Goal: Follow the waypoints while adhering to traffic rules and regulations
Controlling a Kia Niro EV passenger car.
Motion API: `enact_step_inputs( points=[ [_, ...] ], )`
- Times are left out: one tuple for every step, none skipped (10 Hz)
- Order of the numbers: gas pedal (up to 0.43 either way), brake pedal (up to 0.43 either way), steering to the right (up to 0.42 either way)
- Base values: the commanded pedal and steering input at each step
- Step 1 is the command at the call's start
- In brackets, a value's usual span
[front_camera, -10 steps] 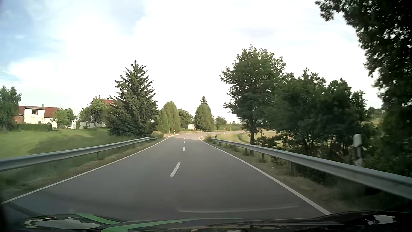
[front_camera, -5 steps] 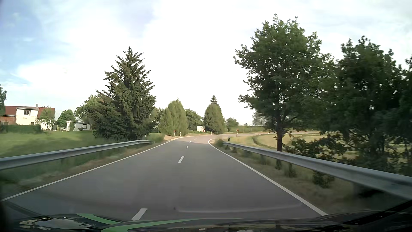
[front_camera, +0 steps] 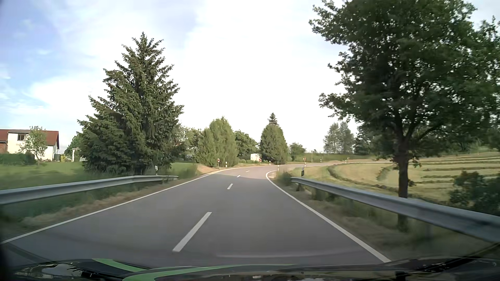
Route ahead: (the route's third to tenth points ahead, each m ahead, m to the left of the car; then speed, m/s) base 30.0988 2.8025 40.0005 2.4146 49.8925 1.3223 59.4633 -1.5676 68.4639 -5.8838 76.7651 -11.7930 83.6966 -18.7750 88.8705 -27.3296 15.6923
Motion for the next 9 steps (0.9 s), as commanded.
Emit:
enact_step_inputs(
  points=[
    [0.138,0.0,-0.02],
    [0.118,0.0,-0.02],
    [0.098,0.0,-0.018],
    [0.098,0.0,-0.016],
    [0.098,0.0,-0.015],
    [0.098,0.0,-0.013],
    [0.098,0.0,-0.01],
    [0.11,0.0,-0.008],
    [0.11,0.0,-0.007]
  ],
)
